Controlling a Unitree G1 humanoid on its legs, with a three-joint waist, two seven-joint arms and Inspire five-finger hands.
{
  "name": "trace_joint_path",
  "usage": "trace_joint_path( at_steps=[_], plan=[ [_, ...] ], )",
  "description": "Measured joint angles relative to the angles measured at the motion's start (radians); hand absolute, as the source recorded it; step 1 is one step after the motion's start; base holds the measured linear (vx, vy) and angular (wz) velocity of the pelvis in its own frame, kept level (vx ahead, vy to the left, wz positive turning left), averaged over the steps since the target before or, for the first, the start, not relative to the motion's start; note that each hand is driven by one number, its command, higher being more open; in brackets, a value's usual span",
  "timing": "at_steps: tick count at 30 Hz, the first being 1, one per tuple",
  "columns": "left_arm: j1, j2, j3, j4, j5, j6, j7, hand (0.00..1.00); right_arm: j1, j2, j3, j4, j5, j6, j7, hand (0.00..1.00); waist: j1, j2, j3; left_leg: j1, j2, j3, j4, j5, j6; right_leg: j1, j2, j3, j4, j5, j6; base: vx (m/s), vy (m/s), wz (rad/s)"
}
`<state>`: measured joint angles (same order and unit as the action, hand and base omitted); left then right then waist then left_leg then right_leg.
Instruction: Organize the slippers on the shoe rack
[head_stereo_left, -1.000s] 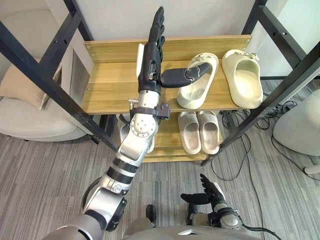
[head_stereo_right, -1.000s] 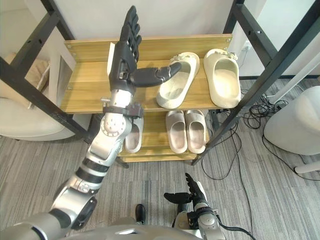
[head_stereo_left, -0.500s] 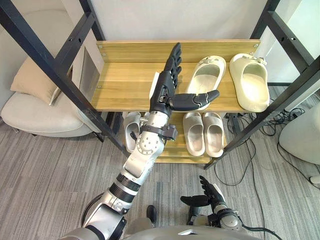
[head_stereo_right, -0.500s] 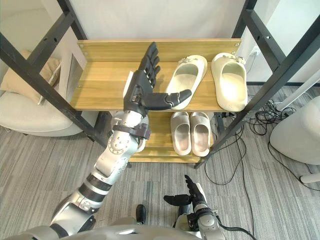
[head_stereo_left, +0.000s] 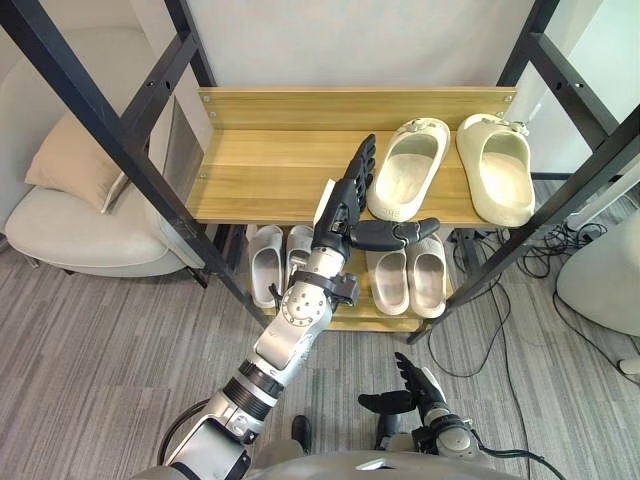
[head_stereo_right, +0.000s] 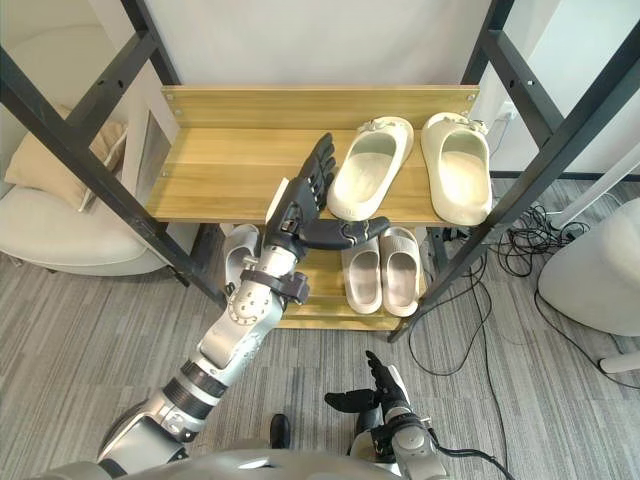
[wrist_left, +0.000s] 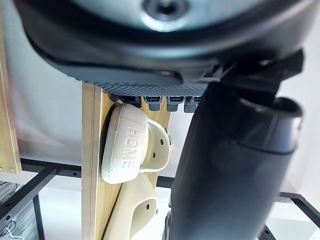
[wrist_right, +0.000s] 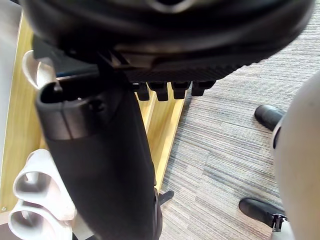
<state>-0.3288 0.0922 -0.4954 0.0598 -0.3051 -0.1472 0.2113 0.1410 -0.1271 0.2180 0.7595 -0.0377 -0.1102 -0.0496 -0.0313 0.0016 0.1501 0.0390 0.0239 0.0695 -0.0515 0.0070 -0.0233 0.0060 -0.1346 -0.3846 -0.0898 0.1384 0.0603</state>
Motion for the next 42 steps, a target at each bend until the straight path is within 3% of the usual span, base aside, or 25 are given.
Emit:
trace_joint_path(
  at_steps=[14,22,35,42],
  plan=[
    [-0.040,-0.004,-0.090,0.037,-0.018,-0.006,0.001,1.00,-0.006,0.009,0.001,0.002,0.000,0.001,-0.004,1.00,-0.004,-0.012,0.002,0.016,-0.002,0.000,-0.013,0.001,0.001,0.010,-0.001,-0.001,0.000,-0.003,0.004,0.00,0.000,0.00],
    [-0.089,-0.023,-0.150,0.085,-0.020,-0.005,0.010,1.00,-0.011,0.013,0.001,0.002,0.000,0.001,-0.005,1.00,-0.025,-0.020,0.003,0.019,-0.003,0.004,-0.014,0.002,0.001,0.011,-0.002,0.002,-0.001,-0.003,0.005,0.00,0.000,0.00],
    [-0.095,-0.020,-0.141,0.097,-0.002,-0.005,0.017,1.00,-0.009,0.014,0.001,0.003,0.000,0.001,-0.005,1.00,-0.025,-0.028,0.006,0.024,-0.002,0.013,-0.014,-0.001,-0.002,0.012,-0.002,0.011,-0.001,-0.001,0.007,0.00,0.001,-0.01],
    [-0.058,0.027,-0.041,0.043,-0.002,0.005,-0.021,1.00,-0.022,0.014,0.000,0.019,0.000,0.002,-0.004,1.00,-0.030,-0.026,0.007,0.023,0.002,0.011,-0.014,0.000,-0.001,0.012,0.000,0.008,0.000,-0.002,0.007,0.00,0.000,0.00]
  ],
)
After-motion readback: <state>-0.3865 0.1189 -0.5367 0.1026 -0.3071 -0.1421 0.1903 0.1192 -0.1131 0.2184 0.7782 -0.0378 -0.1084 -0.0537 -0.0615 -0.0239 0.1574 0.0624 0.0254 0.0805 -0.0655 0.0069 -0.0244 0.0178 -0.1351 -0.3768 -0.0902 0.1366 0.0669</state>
